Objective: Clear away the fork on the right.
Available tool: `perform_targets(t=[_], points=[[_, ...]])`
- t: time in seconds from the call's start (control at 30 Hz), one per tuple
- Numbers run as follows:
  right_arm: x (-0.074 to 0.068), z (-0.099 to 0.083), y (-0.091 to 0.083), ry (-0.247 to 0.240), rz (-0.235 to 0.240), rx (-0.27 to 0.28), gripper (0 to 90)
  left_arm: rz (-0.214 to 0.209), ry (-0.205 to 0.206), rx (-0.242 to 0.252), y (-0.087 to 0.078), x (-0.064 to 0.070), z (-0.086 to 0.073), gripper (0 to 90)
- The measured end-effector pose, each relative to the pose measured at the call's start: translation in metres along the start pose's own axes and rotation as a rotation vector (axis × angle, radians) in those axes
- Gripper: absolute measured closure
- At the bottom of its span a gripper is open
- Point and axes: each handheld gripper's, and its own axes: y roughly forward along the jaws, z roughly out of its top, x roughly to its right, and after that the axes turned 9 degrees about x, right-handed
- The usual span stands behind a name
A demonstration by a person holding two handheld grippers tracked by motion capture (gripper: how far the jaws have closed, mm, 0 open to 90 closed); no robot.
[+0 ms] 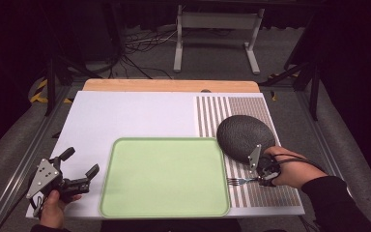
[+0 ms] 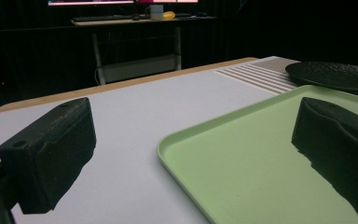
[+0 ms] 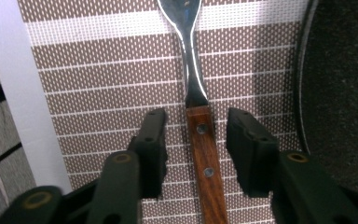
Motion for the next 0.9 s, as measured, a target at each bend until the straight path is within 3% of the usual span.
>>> perform_targets(t=[0.07, 0.3, 0.53, 0.9], points=[[-0.0005, 0.0001, 0.0019, -0.022, 0.005, -0.014, 67.8, 0.000, 0.000, 0.001, -0.0001, -0.0001, 0.0001, 0.3], [0.0018, -0.0007, 0.0072, -0.049, 0.023, -0.034, 75.7, -0.001, -0.002, -0.001, 0.0000, -0.0001, -0.0002, 0.4], [0.0040, -0.0008, 0.0089, -0.077, 0.040, -0.039, 77.1, -0.002, -0.001, -0.001, 0.0001, 0.0000, -0.0003, 0.4], [0.0032, -0.0009, 0.0069, -0.070, 0.039, -0.024, 77.9, -0.001, -0.003, -0.002, -0.0001, -0.0003, -0.0002, 0.4]])
